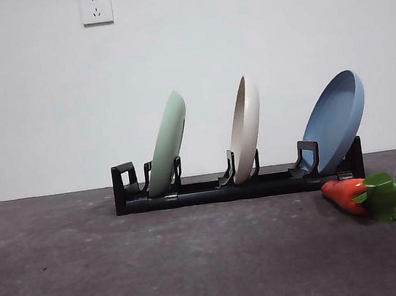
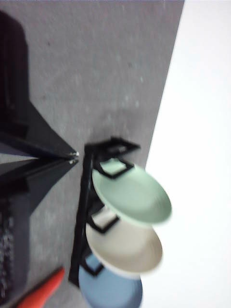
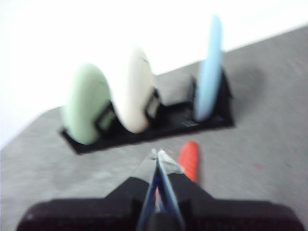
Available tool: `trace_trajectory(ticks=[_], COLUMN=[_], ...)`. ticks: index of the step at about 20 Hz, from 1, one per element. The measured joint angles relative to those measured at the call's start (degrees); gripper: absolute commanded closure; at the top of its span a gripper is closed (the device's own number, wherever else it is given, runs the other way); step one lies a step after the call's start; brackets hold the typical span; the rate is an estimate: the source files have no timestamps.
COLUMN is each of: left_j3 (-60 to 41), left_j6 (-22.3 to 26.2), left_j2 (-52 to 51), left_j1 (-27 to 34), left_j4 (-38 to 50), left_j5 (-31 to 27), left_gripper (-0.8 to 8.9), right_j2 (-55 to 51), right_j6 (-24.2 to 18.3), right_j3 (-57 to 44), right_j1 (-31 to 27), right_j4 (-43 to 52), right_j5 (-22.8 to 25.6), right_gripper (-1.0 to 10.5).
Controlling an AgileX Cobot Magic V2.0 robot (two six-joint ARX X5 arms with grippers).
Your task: Take the green plate from the plate rack,put the plate on the table,take the carrot from the table,put the carrot in the plate
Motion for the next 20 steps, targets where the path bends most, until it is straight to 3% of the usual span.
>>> trace_trajectory(ticks=[7, 16, 20], left_j3=[11.3, 24.3, 28.9], left_j6=[0.5, 9.0, 13.0], left_j2=[4.8, 13.3, 16.5], left_j1=[0.0, 0.0, 0.0], left_j4=[-11.6, -26.7, -32.1], left_j5=[8.7, 19.0, 24.4], left_gripper=[8.2, 8.2, 8.2], right_j2=[9.9, 23.9, 29.1], right_j6=[-2.3, -14.1, -19.8], right_j3=[14.4, 33.4, 39.3], right_j1=[0.0, 0.0, 0.0], right_j4=[-14.7, -38.2, -48.0], right_j5=[-6.4, -10.7, -17.2], right_gripper=[9.6, 9.6, 9.6])
